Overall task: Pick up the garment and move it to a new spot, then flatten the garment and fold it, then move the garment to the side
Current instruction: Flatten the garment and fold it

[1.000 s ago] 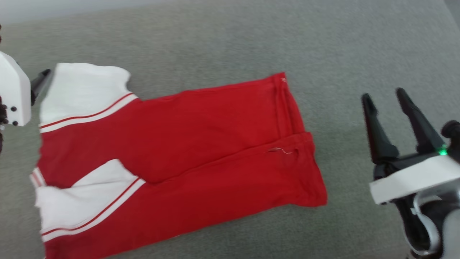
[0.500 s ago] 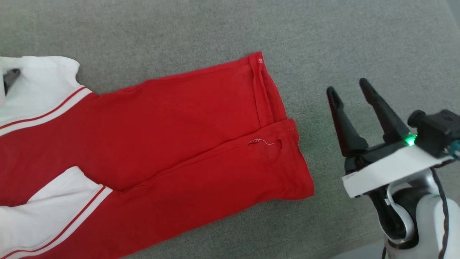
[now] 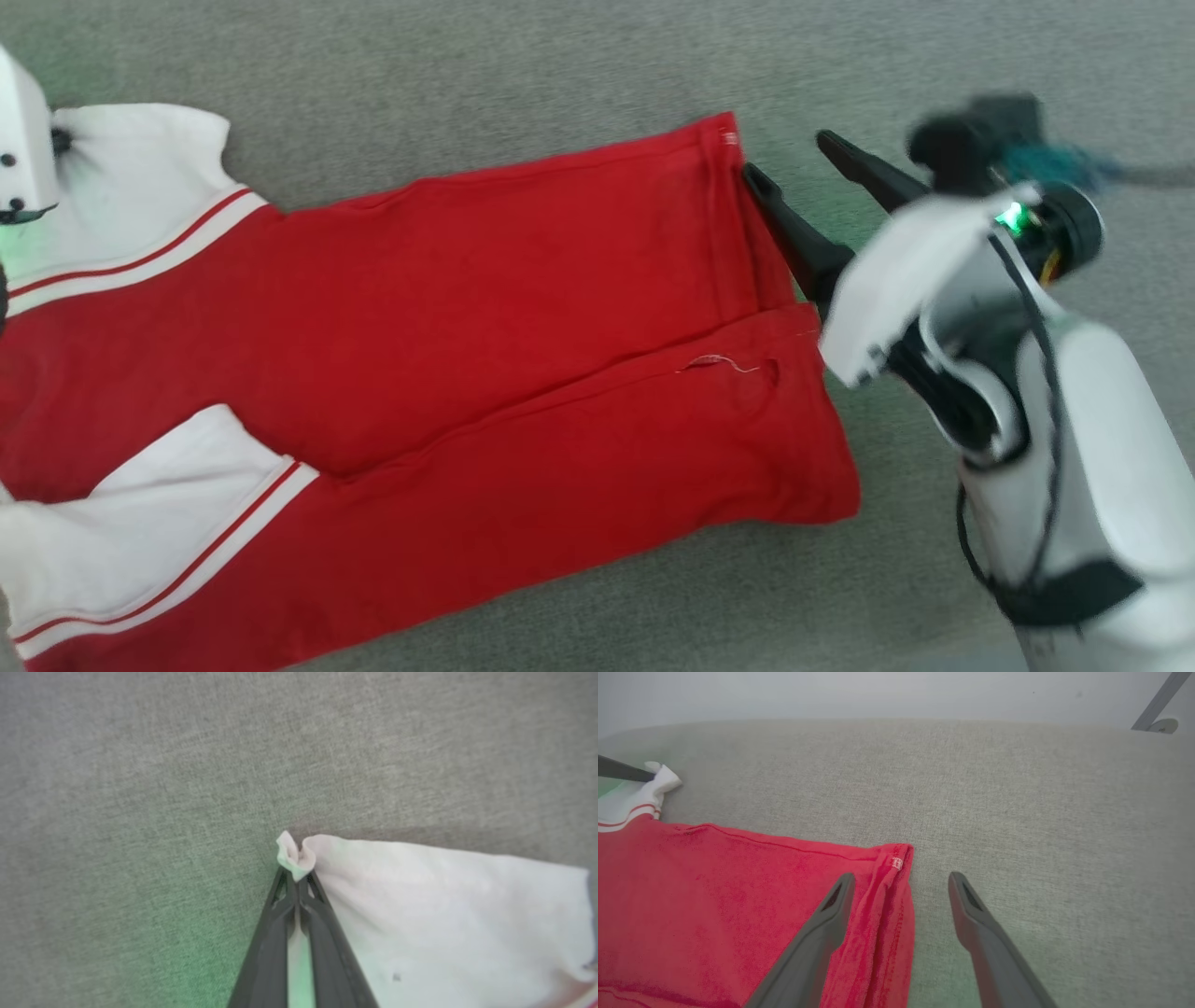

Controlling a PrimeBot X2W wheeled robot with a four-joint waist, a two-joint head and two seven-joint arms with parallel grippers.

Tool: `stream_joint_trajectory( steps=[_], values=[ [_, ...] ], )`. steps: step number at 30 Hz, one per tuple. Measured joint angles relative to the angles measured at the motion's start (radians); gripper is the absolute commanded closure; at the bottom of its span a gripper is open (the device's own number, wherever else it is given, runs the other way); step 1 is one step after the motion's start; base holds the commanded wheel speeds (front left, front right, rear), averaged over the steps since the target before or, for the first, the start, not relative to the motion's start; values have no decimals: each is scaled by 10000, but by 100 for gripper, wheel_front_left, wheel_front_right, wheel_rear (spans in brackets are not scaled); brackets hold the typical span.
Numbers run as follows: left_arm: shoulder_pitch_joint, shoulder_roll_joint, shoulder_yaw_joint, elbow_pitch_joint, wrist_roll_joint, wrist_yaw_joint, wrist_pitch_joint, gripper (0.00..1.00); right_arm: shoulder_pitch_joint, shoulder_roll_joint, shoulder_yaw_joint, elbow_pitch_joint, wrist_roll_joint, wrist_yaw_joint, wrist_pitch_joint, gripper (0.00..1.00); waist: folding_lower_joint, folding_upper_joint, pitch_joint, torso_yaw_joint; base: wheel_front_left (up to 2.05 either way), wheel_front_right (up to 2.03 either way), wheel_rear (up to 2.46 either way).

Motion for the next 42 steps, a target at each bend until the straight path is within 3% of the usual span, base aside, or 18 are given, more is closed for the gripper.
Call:
stream_joint_trajectory(
  steps=[8, 15, 16, 17, 26, 34, 39, 42],
  values=[
    [-370, -560, -40, 272, 86, -146, -244, 100, -2061, -96, 1024, 2788, 251, 0, 1632, 0, 0, 0, 181, 436, 0, 0, 0],
    [-446, -957, -25, 594, 79, -278, -541, 100, -3195, -305, 1848, 4027, 681, -4, 2872, 3, 0, 0, 172, 710, 0, 0, 0],
    [-446, -1016, -31, 639, 79, -314, -594, 100, -3309, -376, 1958, 4132, 742, -6, 2955, 57, 0, 0, 152, 749, 0, 0, 0],
    [-446, -1072, -36, 685, 82, -349, -669, 100, -3354, -439, 1994, 4199, 779, -4, 2945, 100, 0, 0, 129, 791, 0, 0, 0],
    [-291, -1599, -36, 930, 33, -660, -1277, 100, -2842, -1095, 1778, 4259, 895, 4, 1981, 100, 0, -1, -538, 1223, 0, 0, 0],
    [-120, -1611, -71, 477, -280, -803, -639, 100, -1693, -1584, 1179, 3609, 798, 2, 1126, 100, 0, -1, -1557, 1735, 0, 0, 0],
    [291, -1248, -186, -477, -378, -750, -163, 100, -776, -1822, 821, 2757, 709, 2, 1030, 100, 0, -1, -2179, 2103, 0, 0, 0],
    [612, -938, -295, -1383, -382, -456, 42, 100, -220, -2052, 587, 1964, 688, 2, 1041, 100, 0, -1, -2458, 2350, 0, 0, 0]
  ],
)
